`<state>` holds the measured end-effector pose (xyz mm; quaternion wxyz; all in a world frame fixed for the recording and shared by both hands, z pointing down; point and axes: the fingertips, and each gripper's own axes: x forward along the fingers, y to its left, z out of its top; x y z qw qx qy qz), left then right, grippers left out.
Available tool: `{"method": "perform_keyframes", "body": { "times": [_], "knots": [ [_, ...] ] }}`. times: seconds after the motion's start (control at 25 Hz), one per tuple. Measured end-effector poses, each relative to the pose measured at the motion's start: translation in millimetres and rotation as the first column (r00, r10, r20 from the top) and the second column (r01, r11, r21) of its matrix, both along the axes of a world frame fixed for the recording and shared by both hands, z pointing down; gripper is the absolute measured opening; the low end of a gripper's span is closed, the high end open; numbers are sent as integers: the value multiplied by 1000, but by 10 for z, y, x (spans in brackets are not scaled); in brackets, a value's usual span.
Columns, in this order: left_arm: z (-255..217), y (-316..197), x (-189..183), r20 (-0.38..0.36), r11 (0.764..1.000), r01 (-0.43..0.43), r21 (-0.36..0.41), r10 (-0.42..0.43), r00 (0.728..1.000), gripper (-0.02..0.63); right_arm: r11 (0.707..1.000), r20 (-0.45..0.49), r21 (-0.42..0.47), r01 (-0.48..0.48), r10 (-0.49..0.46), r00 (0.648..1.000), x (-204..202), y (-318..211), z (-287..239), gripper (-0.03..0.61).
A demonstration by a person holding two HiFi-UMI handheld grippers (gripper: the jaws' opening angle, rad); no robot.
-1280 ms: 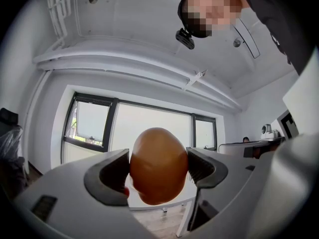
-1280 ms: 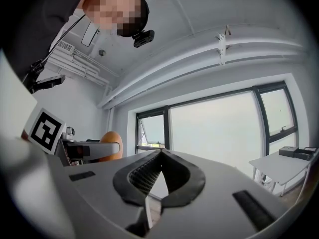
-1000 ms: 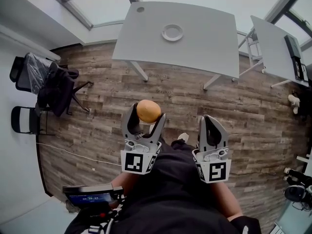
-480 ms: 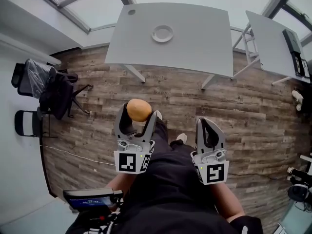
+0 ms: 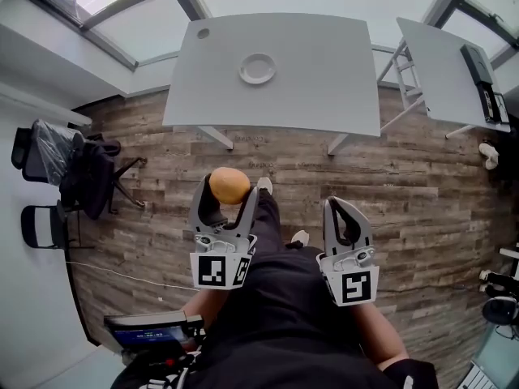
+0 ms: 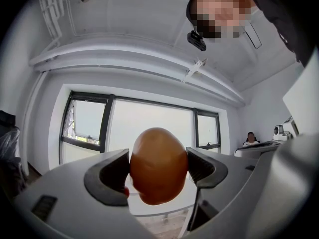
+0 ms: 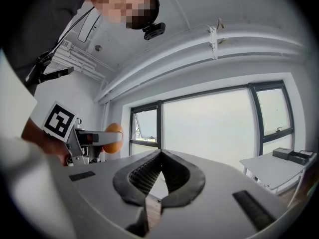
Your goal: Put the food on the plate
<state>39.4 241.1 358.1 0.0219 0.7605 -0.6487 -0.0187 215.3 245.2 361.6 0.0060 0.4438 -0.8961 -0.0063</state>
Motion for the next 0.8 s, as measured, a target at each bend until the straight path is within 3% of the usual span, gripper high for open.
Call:
{"method": "perform_keyframes", "body": {
  "times": [0.24, 0.44, 0.68, 0.8],
  "knots": [
    [141, -510, -264, -15, 999, -35, -15, 35, 999, 341, 998, 53, -44, -46, 48, 997, -262, -503, 54, -3],
    [236, -876, -495, -25, 996, -78, -49, 76, 997, 341, 999, 51, -53, -11, 14, 999, -775, -954, 5, -3],
    [169, -1231, -859, -45, 996, -83, -27, 82, 996, 341, 997, 105, -16, 74, -71, 992, -1403, -1310, -149, -3],
    [172, -1401, -1042, -43, 997, -79, -27, 78, 996, 341, 997, 78, -32, 66, -63, 995, -1633, -1496, -125, -3]
  ]
}}
